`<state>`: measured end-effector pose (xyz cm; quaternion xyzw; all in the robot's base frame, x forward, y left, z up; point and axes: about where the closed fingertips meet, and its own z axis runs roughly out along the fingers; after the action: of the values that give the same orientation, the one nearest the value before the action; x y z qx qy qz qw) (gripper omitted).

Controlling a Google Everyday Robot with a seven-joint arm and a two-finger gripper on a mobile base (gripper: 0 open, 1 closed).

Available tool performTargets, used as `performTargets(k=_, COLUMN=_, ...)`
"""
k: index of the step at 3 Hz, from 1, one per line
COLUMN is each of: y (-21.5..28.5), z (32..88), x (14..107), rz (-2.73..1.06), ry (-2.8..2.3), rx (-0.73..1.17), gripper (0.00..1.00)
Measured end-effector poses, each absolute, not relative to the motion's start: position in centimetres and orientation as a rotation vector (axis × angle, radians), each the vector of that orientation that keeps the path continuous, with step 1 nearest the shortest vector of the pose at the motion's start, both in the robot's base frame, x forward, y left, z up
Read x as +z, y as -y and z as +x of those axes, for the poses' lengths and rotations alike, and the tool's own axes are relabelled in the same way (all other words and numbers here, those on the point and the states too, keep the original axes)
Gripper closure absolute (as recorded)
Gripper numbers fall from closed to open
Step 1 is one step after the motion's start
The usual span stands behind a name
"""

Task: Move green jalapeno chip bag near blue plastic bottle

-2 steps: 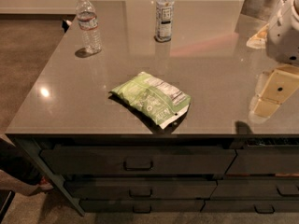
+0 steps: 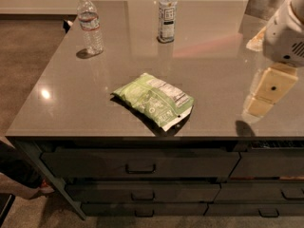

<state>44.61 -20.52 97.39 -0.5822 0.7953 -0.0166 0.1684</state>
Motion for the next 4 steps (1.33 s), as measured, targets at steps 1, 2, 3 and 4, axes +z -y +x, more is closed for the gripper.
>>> performTargets(k=1, y=19.2, z=45.4, x=96.7, rz=-1.624, ry=-2.291, rx=0.003, gripper=0.0)
performTargets(k=2, y=17.0, z=46.2, x=95.5, rz=-1.607, ry=-2.31, rx=0.091, gripper=0.0)
performTargets(k=3, y=14.7, z=46.8, x=93.7, rz=-1.595, ry=-2.317, rx=0.172, gripper=0.0)
performTargets(k=4, y=12.2, z=48.0, x=91.5, rz=-1.583, ry=-2.298, rx=0.207, gripper=0.0)
